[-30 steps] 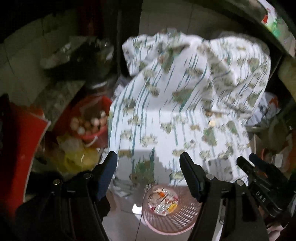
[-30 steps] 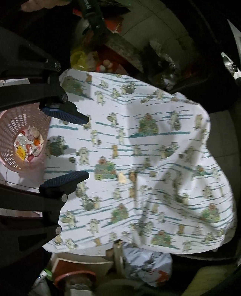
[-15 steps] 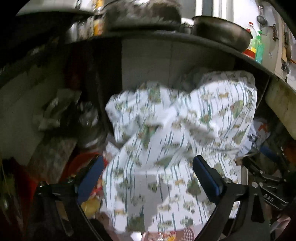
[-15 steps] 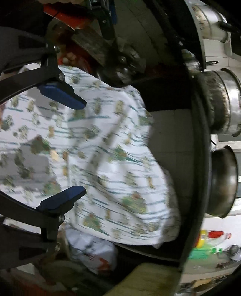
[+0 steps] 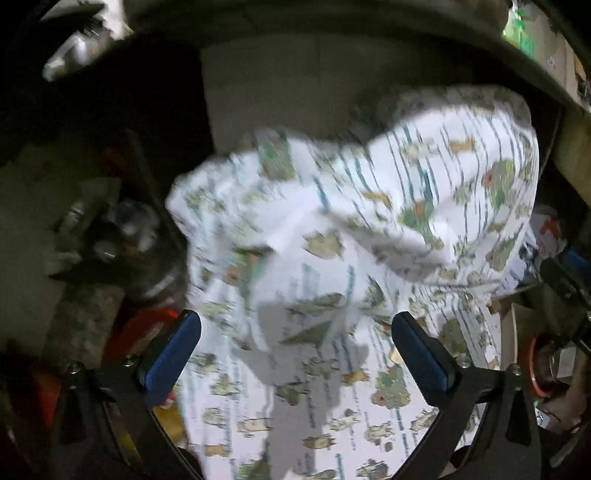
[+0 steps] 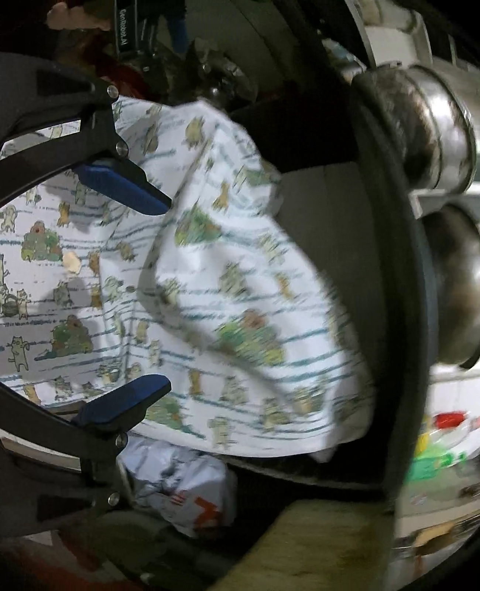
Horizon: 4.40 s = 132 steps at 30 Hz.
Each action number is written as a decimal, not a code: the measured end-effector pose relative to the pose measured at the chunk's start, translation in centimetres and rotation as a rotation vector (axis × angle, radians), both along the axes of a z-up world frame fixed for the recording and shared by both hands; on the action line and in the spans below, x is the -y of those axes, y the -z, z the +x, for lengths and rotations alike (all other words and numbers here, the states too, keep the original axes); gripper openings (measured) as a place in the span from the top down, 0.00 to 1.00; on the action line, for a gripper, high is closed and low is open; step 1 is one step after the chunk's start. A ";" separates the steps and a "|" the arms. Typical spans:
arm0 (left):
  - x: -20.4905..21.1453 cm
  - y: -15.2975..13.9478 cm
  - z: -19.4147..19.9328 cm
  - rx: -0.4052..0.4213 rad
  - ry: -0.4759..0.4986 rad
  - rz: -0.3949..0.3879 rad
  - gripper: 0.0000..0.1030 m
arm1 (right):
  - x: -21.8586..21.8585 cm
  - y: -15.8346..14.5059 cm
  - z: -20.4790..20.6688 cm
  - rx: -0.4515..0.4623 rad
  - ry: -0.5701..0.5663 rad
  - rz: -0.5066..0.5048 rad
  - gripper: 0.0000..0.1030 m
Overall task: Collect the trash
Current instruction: 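Raise both open tools back toward the tablecloth, then close the left tool on the beige bread crust on the tablecloth, then hold the bread crust in the left tool while the right grasps the brown scrap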
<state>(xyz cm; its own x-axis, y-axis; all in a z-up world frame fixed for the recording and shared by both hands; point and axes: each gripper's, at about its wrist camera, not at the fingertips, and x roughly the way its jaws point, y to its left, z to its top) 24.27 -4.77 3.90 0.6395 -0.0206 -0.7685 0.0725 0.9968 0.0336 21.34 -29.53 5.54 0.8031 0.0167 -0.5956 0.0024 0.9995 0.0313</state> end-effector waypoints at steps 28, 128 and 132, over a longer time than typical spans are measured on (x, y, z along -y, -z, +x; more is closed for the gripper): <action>13.0 21.1 6.1 -0.421 0.110 -0.138 0.59 | 6.9 9.8 5.5 -0.363 0.021 0.186 0.13; -7.7 10.8 -0.6 -0.261 -0.064 -0.154 0.76 | -9.8 21.3 10.6 -0.731 -0.101 0.040 0.71; -7.5 10.0 -1.7 -0.220 -0.069 -0.115 0.76 | -10.4 16.8 8.3 -0.605 -0.119 0.035 0.71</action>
<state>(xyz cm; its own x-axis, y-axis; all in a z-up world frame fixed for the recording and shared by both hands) 22.58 2.77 -6.09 0.4598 -0.0786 -0.8845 -0.0025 0.9960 -0.0898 29.64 -19.10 -11.26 0.3144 0.1132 -0.9425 -0.0820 0.9924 0.0919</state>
